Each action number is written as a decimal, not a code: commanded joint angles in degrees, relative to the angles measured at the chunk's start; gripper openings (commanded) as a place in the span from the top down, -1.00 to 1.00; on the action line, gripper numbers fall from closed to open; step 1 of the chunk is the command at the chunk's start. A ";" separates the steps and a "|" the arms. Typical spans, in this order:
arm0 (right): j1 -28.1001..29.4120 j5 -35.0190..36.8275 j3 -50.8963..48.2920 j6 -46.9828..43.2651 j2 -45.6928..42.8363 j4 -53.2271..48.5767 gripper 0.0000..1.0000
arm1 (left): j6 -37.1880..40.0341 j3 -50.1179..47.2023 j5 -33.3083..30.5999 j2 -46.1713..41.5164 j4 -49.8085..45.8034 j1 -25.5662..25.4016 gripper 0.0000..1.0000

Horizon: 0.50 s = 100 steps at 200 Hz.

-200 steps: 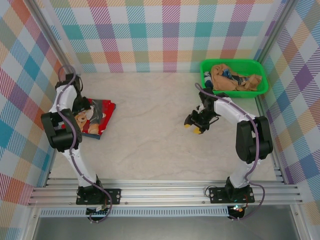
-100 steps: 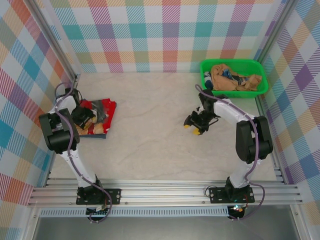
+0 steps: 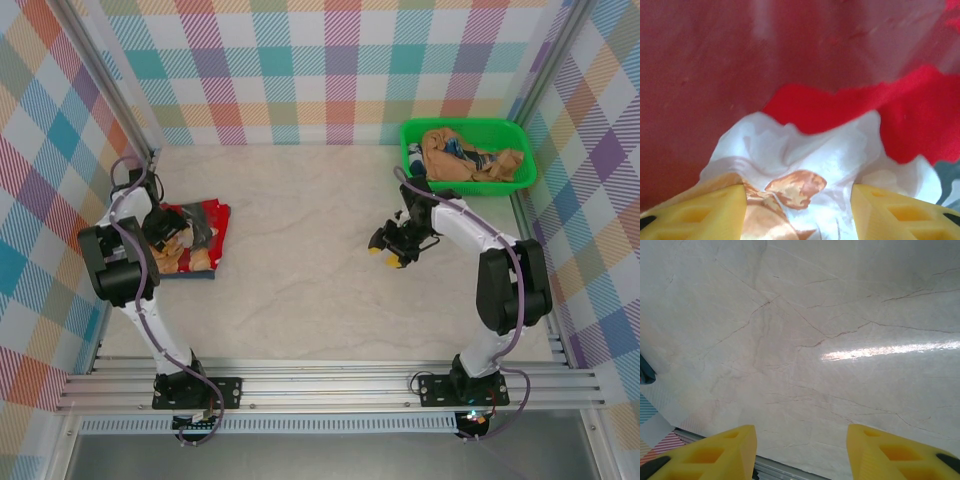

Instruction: Fold and stack the t-shirts

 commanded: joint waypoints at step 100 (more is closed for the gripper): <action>0.35 4.38 -4.12 -0.08 -8.72 -1.20 -0.14 | -0.04 11.25 3.59 0.14 -2.30 -0.40 -0.73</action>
